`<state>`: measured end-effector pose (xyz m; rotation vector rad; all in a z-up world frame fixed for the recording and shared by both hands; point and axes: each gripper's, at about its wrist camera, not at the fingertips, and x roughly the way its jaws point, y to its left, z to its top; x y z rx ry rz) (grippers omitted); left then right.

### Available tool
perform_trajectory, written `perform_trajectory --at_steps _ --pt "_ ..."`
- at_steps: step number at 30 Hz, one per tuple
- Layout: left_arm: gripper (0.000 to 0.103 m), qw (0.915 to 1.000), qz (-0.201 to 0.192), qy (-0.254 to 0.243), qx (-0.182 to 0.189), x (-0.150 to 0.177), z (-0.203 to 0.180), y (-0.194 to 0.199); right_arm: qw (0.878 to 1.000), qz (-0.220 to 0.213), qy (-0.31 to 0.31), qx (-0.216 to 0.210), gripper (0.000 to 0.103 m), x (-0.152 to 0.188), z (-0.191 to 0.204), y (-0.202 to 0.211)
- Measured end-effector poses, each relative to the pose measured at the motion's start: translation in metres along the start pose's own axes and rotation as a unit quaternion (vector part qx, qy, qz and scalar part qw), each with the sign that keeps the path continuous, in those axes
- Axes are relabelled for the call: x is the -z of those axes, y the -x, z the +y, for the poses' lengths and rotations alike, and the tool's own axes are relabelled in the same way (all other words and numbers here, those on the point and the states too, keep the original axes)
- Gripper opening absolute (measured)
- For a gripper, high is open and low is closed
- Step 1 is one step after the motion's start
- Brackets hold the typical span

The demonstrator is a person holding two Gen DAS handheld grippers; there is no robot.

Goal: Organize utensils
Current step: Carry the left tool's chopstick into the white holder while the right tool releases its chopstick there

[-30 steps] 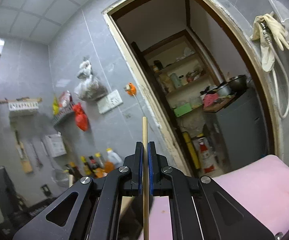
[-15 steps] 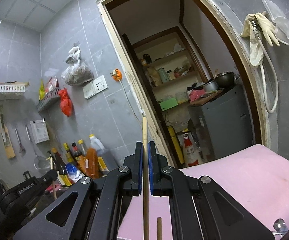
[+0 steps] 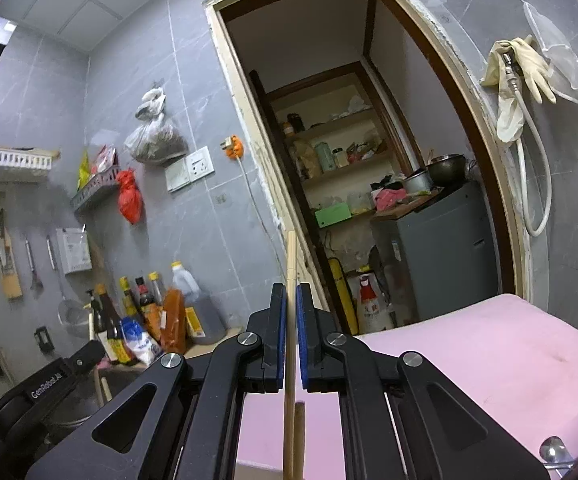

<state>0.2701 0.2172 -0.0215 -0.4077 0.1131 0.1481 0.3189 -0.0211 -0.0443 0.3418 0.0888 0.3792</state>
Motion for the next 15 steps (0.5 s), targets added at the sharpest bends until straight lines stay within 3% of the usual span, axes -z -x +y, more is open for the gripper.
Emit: perform_trajectory --at_steps 11,13,15 --pt "0.005 0.9968 0.067 -0.036 0.023 0.010 -0.007 0.013 0.999 0.043 0.014 -0.021 0.009 0.000 0.003 0.011" --pt "0.010 0.9956 0.079 -0.042 0.028 0.011 -0.010 0.016 0.999 0.046 0.015 -0.025 0.011 -0.003 0.004 0.016" --pt "0.019 0.9950 0.086 -0.042 0.029 0.011 -0.014 0.021 0.998 0.047 0.014 -0.027 0.021 -0.008 0.003 0.022"
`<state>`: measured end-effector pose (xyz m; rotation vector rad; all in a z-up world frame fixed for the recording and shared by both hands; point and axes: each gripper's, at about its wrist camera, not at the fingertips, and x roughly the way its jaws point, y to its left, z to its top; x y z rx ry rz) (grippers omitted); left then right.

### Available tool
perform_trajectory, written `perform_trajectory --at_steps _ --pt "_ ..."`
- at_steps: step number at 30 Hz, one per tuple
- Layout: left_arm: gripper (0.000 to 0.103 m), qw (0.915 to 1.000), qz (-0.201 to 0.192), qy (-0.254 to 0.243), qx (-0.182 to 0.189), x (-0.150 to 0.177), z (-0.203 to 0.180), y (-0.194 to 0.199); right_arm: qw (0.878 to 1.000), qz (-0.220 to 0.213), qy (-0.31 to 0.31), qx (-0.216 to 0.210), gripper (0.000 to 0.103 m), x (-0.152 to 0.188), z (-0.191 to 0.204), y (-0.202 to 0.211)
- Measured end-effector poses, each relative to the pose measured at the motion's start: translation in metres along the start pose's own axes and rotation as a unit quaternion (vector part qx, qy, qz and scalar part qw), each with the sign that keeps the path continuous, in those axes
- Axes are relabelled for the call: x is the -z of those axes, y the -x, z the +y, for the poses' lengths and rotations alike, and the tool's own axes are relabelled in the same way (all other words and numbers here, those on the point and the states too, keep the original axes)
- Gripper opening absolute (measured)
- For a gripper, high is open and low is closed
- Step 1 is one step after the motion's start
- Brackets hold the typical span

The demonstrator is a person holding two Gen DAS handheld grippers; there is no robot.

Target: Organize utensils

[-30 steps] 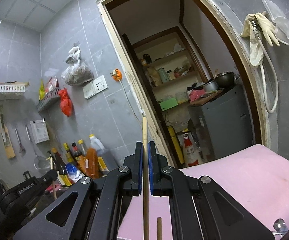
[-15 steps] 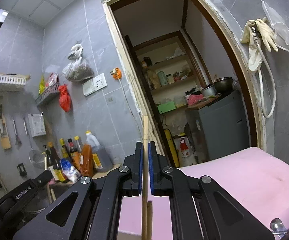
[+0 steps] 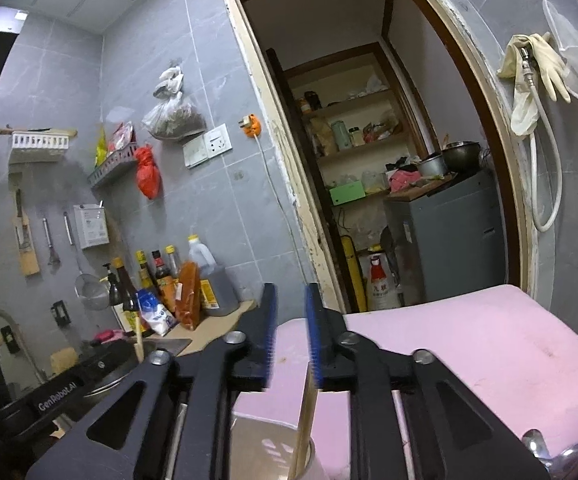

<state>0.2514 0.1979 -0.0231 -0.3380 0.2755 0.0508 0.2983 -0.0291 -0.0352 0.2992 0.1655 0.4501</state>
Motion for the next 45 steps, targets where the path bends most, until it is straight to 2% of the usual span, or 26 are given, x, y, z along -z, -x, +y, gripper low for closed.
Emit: perform_trajectory --at_steps 1,4,6,7,8,12,14,21,23,29,35,45 --pt "0.021 1.0000 0.003 0.000 0.000 -0.001 -0.003 0.003 1.000 0.001 -0.002 -0.003 0.026 -0.003 -0.001 0.004" --pt "0.034 0.9999 0.013 -0.005 -0.005 -0.008 -0.015 0.012 1.000 0.005 0.001 -0.004 0.027 -0.013 -0.003 0.015" --pt "0.055 0.9997 0.018 -0.009 -0.010 -0.014 -0.025 0.020 1.000 0.006 0.000 -0.001 0.037 -0.021 -0.009 0.025" --pt "0.061 0.9997 0.020 -0.011 -0.011 -0.017 -0.028 0.022 1.000 0.007 -0.001 0.000 0.047 -0.024 -0.011 0.027" --pt "0.073 0.9996 0.022 -0.012 -0.014 -0.021 -0.033 0.026 1.000 0.008 -0.001 0.001 0.052 -0.028 -0.015 0.033" --pt "0.083 0.9985 0.032 -0.029 -0.033 -0.032 -0.053 0.034 1.000 0.019 0.004 0.008 0.062 -0.044 -0.033 0.050" --pt "0.085 0.9969 0.039 -0.046 -0.050 -0.034 -0.067 0.038 1.000 0.023 0.004 0.011 0.073 -0.050 -0.042 0.058" --pt "0.089 0.9897 0.044 -0.111 -0.080 -0.027 -0.120 0.044 0.999 0.032 0.016 0.026 0.093 -0.075 -0.078 0.085" --pt "0.089 0.9878 0.046 -0.125 -0.081 -0.023 -0.131 0.043 0.999 0.029 0.017 0.030 0.103 -0.082 -0.089 0.093" --pt "0.089 0.9842 0.052 -0.152 -0.074 -0.003 -0.168 0.042 0.999 0.028 0.025 0.039 0.103 -0.092 -0.120 0.111" --pt "0.089 0.9828 0.067 -0.159 -0.066 0.016 -0.192 0.036 0.997 0.037 0.033 0.051 0.103 -0.094 -0.148 0.125" --pt "0.089 0.9806 0.095 -0.160 -0.063 0.053 -0.214 0.026 0.994 0.074 0.037 0.073 0.103 -0.077 -0.185 0.137"
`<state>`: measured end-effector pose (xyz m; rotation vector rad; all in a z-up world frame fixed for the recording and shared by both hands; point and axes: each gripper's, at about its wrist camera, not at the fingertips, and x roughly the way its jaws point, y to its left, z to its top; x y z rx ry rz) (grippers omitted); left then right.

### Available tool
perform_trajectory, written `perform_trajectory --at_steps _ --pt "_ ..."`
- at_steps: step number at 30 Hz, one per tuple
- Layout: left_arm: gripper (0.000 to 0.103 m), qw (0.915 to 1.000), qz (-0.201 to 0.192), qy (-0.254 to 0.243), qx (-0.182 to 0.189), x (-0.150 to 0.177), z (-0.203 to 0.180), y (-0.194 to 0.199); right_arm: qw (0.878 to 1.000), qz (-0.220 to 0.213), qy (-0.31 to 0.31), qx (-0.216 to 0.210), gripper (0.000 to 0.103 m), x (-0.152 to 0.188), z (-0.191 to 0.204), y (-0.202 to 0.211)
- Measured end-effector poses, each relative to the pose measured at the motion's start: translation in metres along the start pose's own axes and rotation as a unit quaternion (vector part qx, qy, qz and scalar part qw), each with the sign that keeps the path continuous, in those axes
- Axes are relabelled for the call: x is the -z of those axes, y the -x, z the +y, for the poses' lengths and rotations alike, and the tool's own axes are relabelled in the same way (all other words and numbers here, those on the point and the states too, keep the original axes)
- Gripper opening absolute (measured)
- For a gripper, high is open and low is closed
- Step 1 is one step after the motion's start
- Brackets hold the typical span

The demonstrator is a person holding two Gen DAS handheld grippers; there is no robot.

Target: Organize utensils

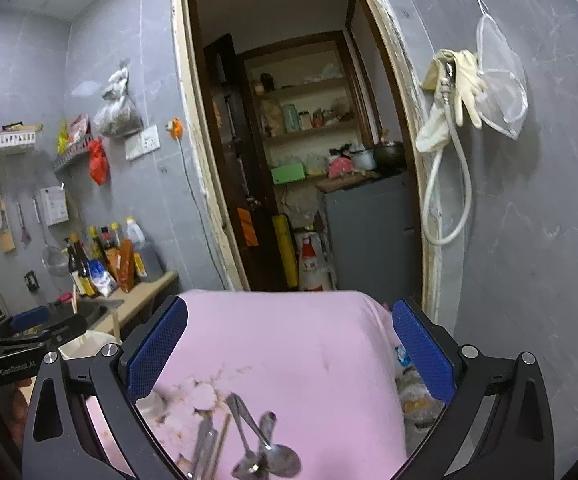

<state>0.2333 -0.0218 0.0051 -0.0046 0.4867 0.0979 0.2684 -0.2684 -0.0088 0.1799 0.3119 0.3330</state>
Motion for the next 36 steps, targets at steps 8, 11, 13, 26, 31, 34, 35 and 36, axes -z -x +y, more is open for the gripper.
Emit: perform_trajectory --at_steps 8,11,13,26,31,34,35,36 --pt "0.089 0.9992 0.032 0.019 0.016 0.028 -0.007 -0.014 0.999 0.045 0.009 0.006 0.103 0.022 -0.015 -0.008" --pt "0.089 0.9979 0.057 0.024 0.023 0.041 -0.010 -0.022 0.998 0.068 0.012 0.005 0.103 0.029 -0.019 -0.015" --pt "0.089 0.9968 0.072 0.023 0.029 0.050 -0.011 -0.028 0.996 0.085 0.014 0.002 0.103 0.035 -0.021 -0.022" --pt "0.089 0.9887 0.147 0.019 0.025 0.100 -0.020 -0.069 0.983 0.182 0.021 -0.019 0.096 0.081 -0.027 -0.058" --pt "0.089 0.9856 0.167 0.014 0.023 0.111 -0.021 -0.078 0.976 0.212 0.027 -0.028 0.086 0.093 -0.027 -0.067" --pt "0.088 0.9842 0.175 0.015 0.023 0.115 -0.020 -0.081 0.974 0.221 0.029 -0.035 0.079 0.096 -0.025 -0.071" --pt "0.088 0.9838 0.177 0.015 0.024 0.117 -0.020 -0.082 0.973 0.224 0.031 -0.037 0.075 0.096 -0.024 -0.074" --pt "0.088 0.9834 0.179 0.015 0.024 0.118 -0.020 -0.083 0.972 0.227 0.033 -0.038 0.075 0.097 -0.024 -0.076"
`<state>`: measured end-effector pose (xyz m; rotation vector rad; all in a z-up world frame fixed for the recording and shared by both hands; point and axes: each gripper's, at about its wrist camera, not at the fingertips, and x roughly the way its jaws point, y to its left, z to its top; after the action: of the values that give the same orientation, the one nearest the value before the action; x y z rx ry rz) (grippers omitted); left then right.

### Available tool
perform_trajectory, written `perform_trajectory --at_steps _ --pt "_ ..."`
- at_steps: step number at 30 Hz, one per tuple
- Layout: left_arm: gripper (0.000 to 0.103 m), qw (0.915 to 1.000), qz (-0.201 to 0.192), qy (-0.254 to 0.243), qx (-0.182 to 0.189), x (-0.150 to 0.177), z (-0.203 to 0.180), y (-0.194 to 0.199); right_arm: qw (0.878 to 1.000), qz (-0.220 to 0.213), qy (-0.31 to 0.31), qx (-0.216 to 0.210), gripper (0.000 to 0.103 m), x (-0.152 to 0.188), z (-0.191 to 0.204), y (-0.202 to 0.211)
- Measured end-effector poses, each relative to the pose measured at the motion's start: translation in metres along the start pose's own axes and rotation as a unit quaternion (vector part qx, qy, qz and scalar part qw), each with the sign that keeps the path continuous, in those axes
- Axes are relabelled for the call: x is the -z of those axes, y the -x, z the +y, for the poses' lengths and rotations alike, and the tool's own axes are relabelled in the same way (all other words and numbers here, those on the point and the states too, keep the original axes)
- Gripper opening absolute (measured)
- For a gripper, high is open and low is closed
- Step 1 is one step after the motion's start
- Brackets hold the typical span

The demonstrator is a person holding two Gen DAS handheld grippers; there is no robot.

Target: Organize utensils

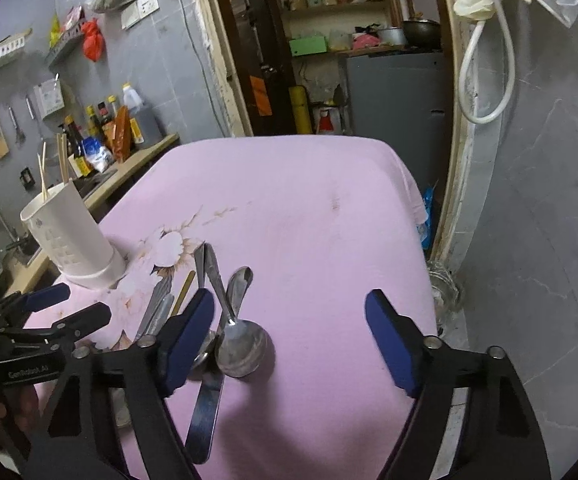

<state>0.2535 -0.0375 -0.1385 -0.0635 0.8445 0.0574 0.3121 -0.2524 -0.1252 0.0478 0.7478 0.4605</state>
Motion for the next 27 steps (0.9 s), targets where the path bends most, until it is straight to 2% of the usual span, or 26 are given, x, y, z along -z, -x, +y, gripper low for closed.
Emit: perform_trajectory --at_steps 3,8,14,17,20,24,27 --pt "0.088 1.0000 0.008 -0.002 -0.004 0.001 -0.001 -0.004 1.000 0.003 0.005 -0.008 0.074 -0.003 0.002 -0.005" --pt "0.088 0.9997 0.021 -0.002 -0.011 0.001 -0.001 -0.011 0.999 0.018 0.028 -0.022 0.059 -0.009 0.009 -0.019" --pt "0.087 0.9994 0.032 0.001 -0.012 0.002 0.002 -0.018 0.997 0.028 0.055 -0.045 0.051 -0.015 0.016 -0.032" --pt "0.078 0.9992 0.040 0.004 -0.005 0.001 0.005 -0.022 0.995 0.037 0.070 -0.061 0.042 -0.018 0.020 -0.039" --pt "0.073 0.9986 0.051 0.005 0.010 0.000 0.007 -0.026 0.992 0.056 0.084 -0.078 0.039 -0.020 0.025 -0.050" --pt "0.054 0.9972 0.067 -0.008 0.033 -0.002 0.003 -0.031 0.987 0.083 0.100 -0.099 0.035 -0.020 0.035 -0.064" --pt "0.046 0.9963 0.073 -0.012 0.044 -0.006 0.001 -0.035 0.983 0.102 0.117 -0.096 0.033 -0.018 0.043 -0.073"
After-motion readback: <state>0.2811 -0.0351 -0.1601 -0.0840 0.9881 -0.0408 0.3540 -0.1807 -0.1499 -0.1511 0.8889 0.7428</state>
